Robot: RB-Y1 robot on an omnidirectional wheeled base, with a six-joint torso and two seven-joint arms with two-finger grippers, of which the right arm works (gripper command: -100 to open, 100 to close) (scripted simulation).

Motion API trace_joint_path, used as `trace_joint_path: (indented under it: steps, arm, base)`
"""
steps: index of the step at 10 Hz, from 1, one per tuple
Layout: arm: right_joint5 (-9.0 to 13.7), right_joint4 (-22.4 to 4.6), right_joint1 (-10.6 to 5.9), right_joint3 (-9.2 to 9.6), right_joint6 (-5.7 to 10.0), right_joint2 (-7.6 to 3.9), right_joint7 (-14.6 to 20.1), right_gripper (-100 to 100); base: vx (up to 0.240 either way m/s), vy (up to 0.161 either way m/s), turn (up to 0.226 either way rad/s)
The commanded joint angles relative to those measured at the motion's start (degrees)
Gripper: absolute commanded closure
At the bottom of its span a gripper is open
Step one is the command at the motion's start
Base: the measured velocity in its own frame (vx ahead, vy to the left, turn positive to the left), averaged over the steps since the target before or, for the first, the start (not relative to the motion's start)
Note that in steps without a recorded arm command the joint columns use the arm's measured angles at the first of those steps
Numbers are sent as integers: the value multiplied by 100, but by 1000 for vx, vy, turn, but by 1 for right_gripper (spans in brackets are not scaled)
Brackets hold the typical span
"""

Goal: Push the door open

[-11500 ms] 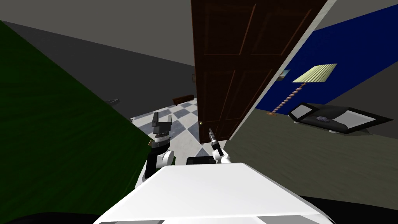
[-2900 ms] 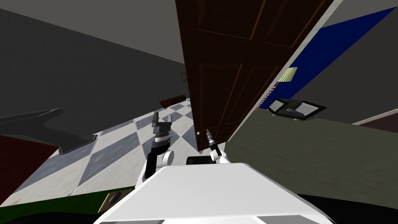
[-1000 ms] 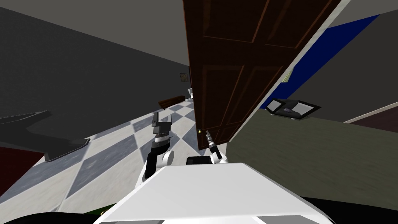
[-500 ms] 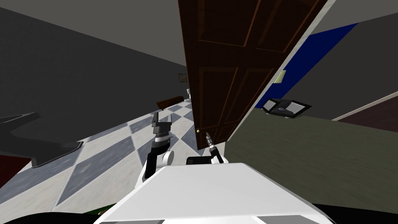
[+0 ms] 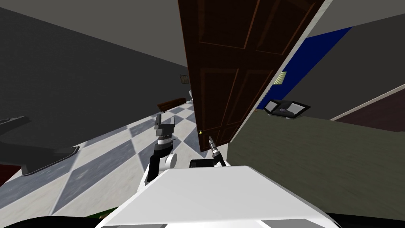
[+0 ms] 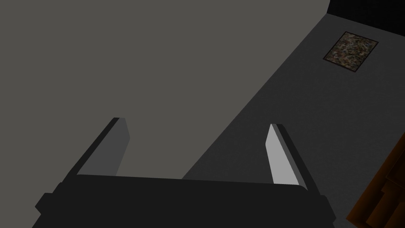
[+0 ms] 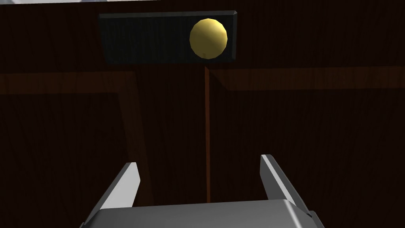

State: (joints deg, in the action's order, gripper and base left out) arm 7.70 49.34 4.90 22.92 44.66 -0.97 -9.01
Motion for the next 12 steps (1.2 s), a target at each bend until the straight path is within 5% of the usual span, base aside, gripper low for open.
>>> trace_joint_path:
  steps: [1, 7, 12]
  arm:
    - [-131, 203, 203, 16, -35, 40, 32, -100]
    - [-495, 818, 777, 57, -156, 281, 105, -100]
    - [-463, 742, 673, 12, -171, 34, 112, -100]
  base:
    - [-41, 11, -46]
    - [-68, 74, -36]
    - [89, -45, 0]
